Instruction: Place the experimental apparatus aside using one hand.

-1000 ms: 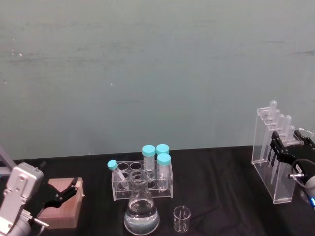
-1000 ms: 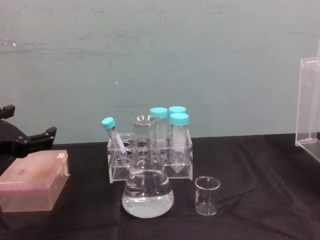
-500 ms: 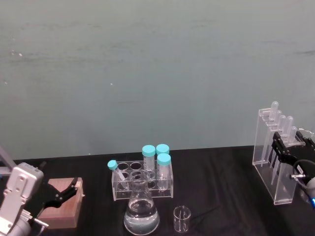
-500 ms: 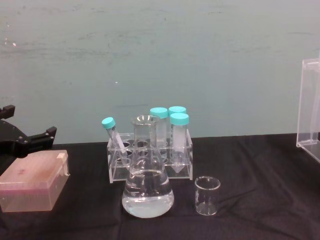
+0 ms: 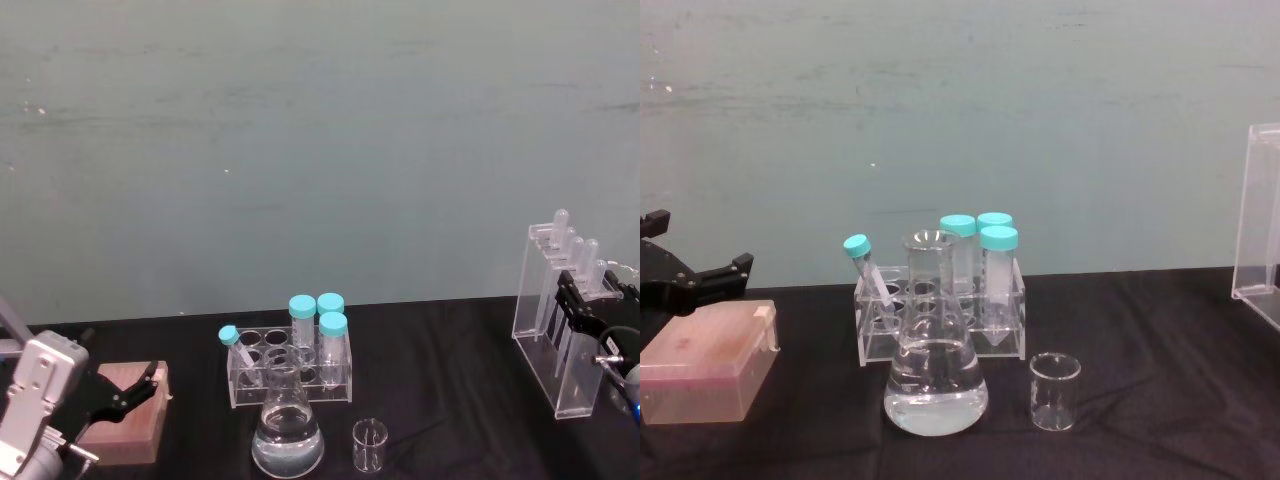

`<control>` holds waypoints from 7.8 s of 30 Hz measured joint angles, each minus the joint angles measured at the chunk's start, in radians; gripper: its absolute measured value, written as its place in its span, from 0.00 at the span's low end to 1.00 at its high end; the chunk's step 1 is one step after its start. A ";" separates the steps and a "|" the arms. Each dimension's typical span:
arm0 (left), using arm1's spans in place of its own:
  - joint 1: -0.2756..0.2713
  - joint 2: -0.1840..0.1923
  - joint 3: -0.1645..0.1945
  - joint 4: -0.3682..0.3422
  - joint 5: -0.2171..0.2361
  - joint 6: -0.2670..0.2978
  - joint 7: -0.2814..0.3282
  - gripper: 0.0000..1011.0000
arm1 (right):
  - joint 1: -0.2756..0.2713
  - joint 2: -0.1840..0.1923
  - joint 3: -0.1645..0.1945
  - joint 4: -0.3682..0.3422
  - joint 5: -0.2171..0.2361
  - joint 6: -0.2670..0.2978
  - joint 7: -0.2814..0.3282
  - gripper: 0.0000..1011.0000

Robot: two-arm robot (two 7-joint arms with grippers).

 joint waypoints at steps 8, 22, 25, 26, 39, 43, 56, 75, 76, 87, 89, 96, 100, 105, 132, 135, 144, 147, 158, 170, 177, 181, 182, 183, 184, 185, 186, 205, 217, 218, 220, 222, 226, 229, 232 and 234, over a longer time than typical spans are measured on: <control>0.000 0.000 0.000 0.000 0.000 0.000 0.000 0.99 | 0.003 0.002 -0.003 0.008 0.003 -0.002 0.002 0.59; 0.000 0.000 0.000 0.000 0.000 0.000 0.000 0.99 | 0.003 0.003 -0.004 0.014 0.003 0.012 -0.009 0.59; 0.000 0.000 0.000 0.000 0.000 0.000 0.000 0.99 | 0.003 0.003 -0.003 0.015 0.003 0.015 -0.011 0.59; 0.000 0.000 0.000 0.000 0.000 0.000 0.000 0.99 | 0.003 0.003 -0.002 0.015 0.003 0.015 -0.012 0.59; 0.000 0.000 0.000 0.000 0.000 0.000 0.000 0.99 | 0.006 0.011 -0.011 0.021 -0.004 0.020 -0.006 0.59; 0.000 0.000 0.000 0.000 0.000 0.000 0.000 0.99 | 0.006 0.010 -0.010 0.021 -0.004 0.021 -0.005 0.59; 0.000 0.000 0.000 0.000 0.000 0.000 0.000 0.99 | 0.006 0.009 -0.009 0.021 -0.003 0.022 -0.005 0.59; 0.000 0.000 0.000 0.000 0.000 0.000 0.000 0.99 | 0.006 0.008 -0.008 0.021 -0.002 0.022 -0.005 0.59; 0.000 0.000 0.000 0.000 0.000 0.000 0.000 0.99 | 0.006 0.008 -0.008 0.021 -0.002 0.022 -0.005 0.59; 0.000 0.000 0.000 0.000 0.000 0.000 0.000 0.99 | 0.005 0.008 -0.010 0.023 -0.001 0.025 -0.005 0.83; 0.000 0.000 0.000 0.000 0.000 0.000 0.000 0.99 | 0.005 0.008 -0.009 0.023 -0.001 0.025 -0.005 0.86; 0.000 0.000 0.000 0.000 0.000 0.000 0.000 0.99 | 0.006 0.008 -0.009 0.023 -0.002 0.024 -0.005 0.99; 0.000 0.000 0.000 0.000 0.000 0.000 0.000 0.99 | 0.006 0.008 -0.008 0.022 -0.002 0.024 -0.005 0.99; 0.000 0.000 0.000 0.000 0.000 0.000 0.000 0.99 | 0.006 0.008 -0.008 0.022 -0.002 0.023 -0.005 0.99; 0.000 0.000 0.000 0.000 0.000 0.000 0.000 0.99 | -0.001 0.011 -0.012 0.008 -0.013 0.032 -0.012 0.99; 0.000 0.000 0.000 0.000 0.000 0.000 0.000 0.99 | -0.003 0.011 -0.011 0.004 -0.014 0.037 -0.013 0.99; 0.000 0.000 0.000 0.000 0.000 0.000 0.000 0.99 | -0.010 0.011 -0.011 -0.010 -0.016 0.049 -0.014 0.99; 0.000 0.000 0.000 0.000 0.000 0.000 0.000 0.99 | -0.012 0.011 -0.011 -0.014 -0.016 0.049 -0.014 0.99; 0.000 0.000 0.000 0.000 0.000 0.000 0.000 0.99 | -0.032 0.012 -0.008 -0.050 -0.019 0.059 -0.017 0.99; 0.000 0.000 0.000 0.000 0.000 0.000 0.000 0.99 | -0.058 0.010 0.002 -0.091 -0.026 0.080 -0.028 0.99; 0.000 0.000 0.000 0.000 0.000 0.000 0.000 0.99 | -0.082 0.011 0.003 -0.133 -0.029 0.091 -0.026 0.99; 0.000 0.000 0.000 0.000 0.000 0.000 0.000 0.99 | -0.093 0.011 0.004 -0.154 -0.036 0.098 -0.029 0.99; 0.000 0.000 0.000 0.000 0.000 0.000 0.000 0.99 | -0.095 0.011 0.004 -0.158 -0.037 0.099 -0.030 0.99; 0.000 0.000 0.000 0.000 0.000 0.000 0.000 0.99 | -0.097 0.011 0.004 -0.161 -0.039 0.100 -0.031 0.99; 0.000 0.000 0.000 0.000 0.000 0.000 0.000 0.99 | -0.099 0.011 0.004 -0.165 -0.041 0.101 -0.032 0.99; 0.000 0.000 0.000 0.000 0.000 0.000 0.000 0.99 | -0.103 0.011 0.004 -0.172 -0.043 0.102 -0.034 0.99; 0.000 0.000 0.000 0.000 0.000 0.000 0.000 0.99 | -0.105 0.011 0.004 -0.176 -0.045 0.103 -0.035 0.99; 0.000 0.000 0.000 0.000 0.000 0.000 0.000 0.99 | -0.149 0.006 -0.004 -0.250 -0.087 0.066 -0.037 0.99; 0.000 0.000 0.000 0.000 0.000 0.000 0.000 0.99 | -0.173 0.003 -0.028 -0.285 -0.109 0.033 -0.016 0.99; 0.000 0.000 0.000 0.000 0.000 0.000 0.000 0.99 | -0.173 0.003 -0.030 -0.285 -0.109 0.031 -0.014 0.99; 0.000 0.000 0.000 0.000 0.000 0.000 0.000 0.99 | -0.174 0.006 -0.035 -0.285 -0.109 0.027 -0.007 0.99; 0.000 0.000 0.000 0.000 0.000 0.000 0.000 0.99 | -0.174 0.013 -0.042 -0.285 -0.109 0.018 0.007 0.99; 0.000 0.000 0.000 0.000 0.000 0.000 0.000 0.99 | -0.168 0.031 -0.054 -0.274 -0.102 -0.001 0.036 0.99; 0.000 0.000 0.000 0.000 0.000 0.000 0.000 0.99 | -0.163 0.043 -0.061 -0.265 -0.095 -0.013 0.055 0.99; 0.000 0.000 0.000 0.000 0.000 0.000 0.000 0.99 | -0.155 0.064 -0.074 -0.253 -0.083 -0.030 0.081 0.99; 0.000 0.000 0.000 0.000 0.000 0.000 0.000 0.99 | -0.151 0.072 -0.079 -0.248 -0.078 -0.035 0.092 0.99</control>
